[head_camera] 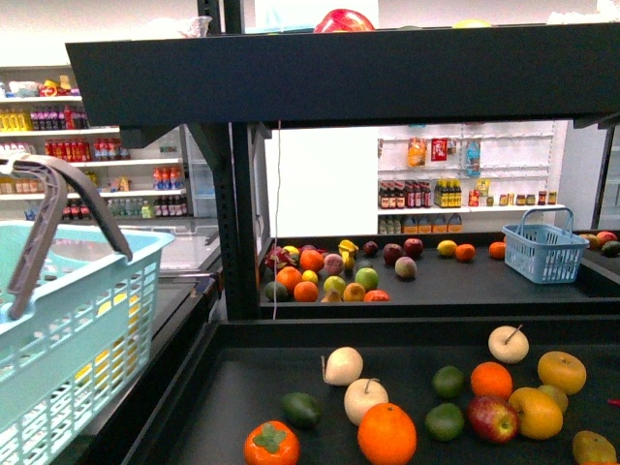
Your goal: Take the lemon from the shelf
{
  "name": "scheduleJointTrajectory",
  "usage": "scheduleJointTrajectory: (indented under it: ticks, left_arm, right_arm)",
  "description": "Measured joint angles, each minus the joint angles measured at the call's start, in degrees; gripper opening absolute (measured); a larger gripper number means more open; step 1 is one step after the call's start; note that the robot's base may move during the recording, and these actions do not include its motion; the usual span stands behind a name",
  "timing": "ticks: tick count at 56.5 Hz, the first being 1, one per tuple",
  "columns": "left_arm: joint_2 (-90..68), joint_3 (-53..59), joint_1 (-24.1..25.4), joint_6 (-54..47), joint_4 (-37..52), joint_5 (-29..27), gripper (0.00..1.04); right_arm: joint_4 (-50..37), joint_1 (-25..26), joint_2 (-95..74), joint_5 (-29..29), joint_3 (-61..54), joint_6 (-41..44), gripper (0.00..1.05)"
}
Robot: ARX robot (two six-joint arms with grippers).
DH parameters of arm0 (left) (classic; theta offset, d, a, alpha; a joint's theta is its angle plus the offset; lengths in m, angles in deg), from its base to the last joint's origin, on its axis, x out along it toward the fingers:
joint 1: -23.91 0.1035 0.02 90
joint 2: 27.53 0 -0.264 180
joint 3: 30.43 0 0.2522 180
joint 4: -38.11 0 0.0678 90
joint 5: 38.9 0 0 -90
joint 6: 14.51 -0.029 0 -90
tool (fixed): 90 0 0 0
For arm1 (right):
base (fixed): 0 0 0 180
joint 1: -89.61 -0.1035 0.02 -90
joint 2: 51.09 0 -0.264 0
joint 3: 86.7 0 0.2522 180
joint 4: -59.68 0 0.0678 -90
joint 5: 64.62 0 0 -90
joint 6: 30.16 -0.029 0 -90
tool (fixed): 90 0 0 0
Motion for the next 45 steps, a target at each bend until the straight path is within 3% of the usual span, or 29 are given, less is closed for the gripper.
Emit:
scheduleJointTrajectory:
  ticks: [16, 45]
  left_arm:
    - [-0.04, 3.02, 4.46, 1.79, 6.32, 0.46, 0.12]
    - [-4.39, 6.01, 4.57, 4.31, 7.34, -0.17, 0.12]
  right_arm:
    - [0.0, 0.0, 0.0, 0.02, 0.0, 0.0, 0.97]
    - [0.0, 0.0, 0.0, 0.0, 0.0, 0.0, 0.97]
